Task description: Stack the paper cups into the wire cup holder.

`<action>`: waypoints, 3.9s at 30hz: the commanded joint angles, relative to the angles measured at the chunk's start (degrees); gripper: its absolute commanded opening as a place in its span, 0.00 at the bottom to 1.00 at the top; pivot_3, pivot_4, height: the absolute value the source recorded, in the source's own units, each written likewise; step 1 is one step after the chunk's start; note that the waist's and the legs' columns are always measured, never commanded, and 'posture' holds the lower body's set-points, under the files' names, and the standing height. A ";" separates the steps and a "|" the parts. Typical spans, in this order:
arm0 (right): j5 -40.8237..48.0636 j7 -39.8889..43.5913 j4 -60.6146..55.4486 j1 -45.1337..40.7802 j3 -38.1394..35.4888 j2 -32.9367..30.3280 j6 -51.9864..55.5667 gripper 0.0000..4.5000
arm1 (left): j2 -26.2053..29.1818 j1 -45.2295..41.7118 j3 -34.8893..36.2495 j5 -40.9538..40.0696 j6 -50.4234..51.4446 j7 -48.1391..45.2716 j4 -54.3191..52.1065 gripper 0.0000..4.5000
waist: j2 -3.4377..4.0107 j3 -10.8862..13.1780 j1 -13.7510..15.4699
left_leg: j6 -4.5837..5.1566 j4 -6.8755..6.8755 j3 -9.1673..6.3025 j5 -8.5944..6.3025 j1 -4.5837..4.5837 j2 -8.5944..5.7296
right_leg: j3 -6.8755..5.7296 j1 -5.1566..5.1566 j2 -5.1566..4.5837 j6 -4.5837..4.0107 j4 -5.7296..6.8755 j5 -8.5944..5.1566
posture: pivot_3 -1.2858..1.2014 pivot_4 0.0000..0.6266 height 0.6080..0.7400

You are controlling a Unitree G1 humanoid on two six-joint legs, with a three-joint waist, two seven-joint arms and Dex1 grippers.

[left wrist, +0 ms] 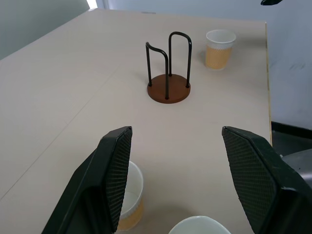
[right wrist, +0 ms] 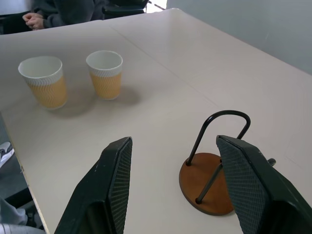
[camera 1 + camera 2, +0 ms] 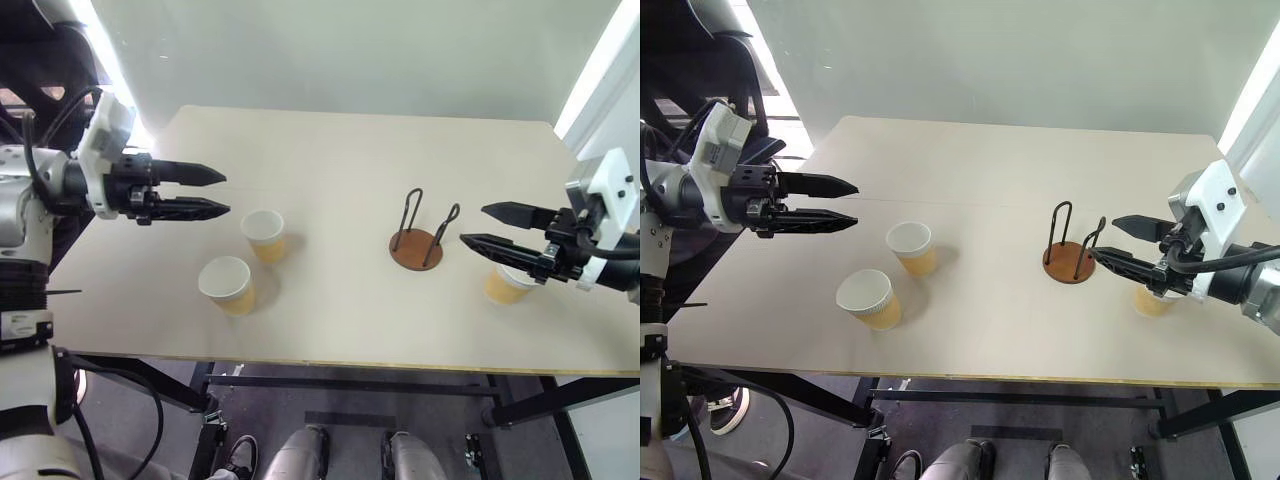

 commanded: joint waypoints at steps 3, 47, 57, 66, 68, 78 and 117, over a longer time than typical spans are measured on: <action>1.19 -2.46 -1.19 -0.57 -0.05 0.36 0.58 0.62 | 1.18 -0.20 0.71 -0.60 0.31 -1.95 -1.82 0.70 | 0.00 0.00 0.00 | 0.00 0.00 0.00 0.00 0.01 0.00 | 0.00 0.00 0.00 0.00 0.00 0.00 | 0.52 0.24 1.00; -33.74 -33.57 17.47 -5.53 23.93 37.94 -5.12 0.62 | 0.84 0.43 0.75 0.90 -1.86 -0.77 -1.35 0.70 | -0.02 -0.01 0.16 | -0.13 0.04 0.10 0.25 0.02 0.16 | -0.18 -0.17 0.00 -0.40 0.02 0.56 | 0.52 0.24 1.00; -39.64 -28.20 22.94 -8.09 25.44 40.92 -11.52 0.62 | 1.20 1.20 1.18 0.66 -1.35 -0.27 -2.53 0.70 | -0.01 -0.01 0.16 | -0.25 0.00 0.08 0.24 0.00 0.28 | -0.48 -0.19 0.00 -0.56 -0.01 0.59 | 0.52 0.24 1.00; -43.51 -24.92 26.39 -9.41 26.31 42.98 -15.05 0.49 | 1.80 2.15 1.89 0.55 -0.88 0.15 -3.71 0.71 | 0.00 0.00 0.16 | -0.32 -0.04 0.06 0.25 0.00 0.34 | -0.58 -0.19 0.00 -0.67 0.00 0.61 | 0.52 0.24 1.00; -44.12 -24.33 26.77 -9.42 26.41 43.32 -15.36 0.34 | 1.90 2.28 1.97 0.49 -0.74 0.24 -3.98 0.71 | -0.01 0.00 0.16 | -0.34 -0.04 0.06 0.25 -0.01 0.36 | -0.62 -0.19 0.00 -0.69 0.00 0.61 | 0.52 0.24 1.00; -40.63 -13.00 18.69 -5.25 28.93 41.70 -13.26 0.02 | 1.81 1.65 1.51 0.95 -0.73 0.49 -3.69 0.71 | -0.01 0.00 0.15 | -0.44 -0.07 0.06 0.22 0.00 0.46 | -0.75 -0.17 0.01 -0.88 0.01 0.54 | 0.52 0.24 1.00; -37.01 -4.84 0.11 1.16 34.82 34.24 -3.50 0.02 | 0.17 -0.98 -0.65 3.23 -2.68 -0.72 -0.21 0.71 | -0.02 -0.01 0.14 | -0.74 -0.17 0.09 0.33 0.03 0.82 | -0.82 -0.18 0.26 -1.19 0.06 0.49 | 0.52 0.24 1.00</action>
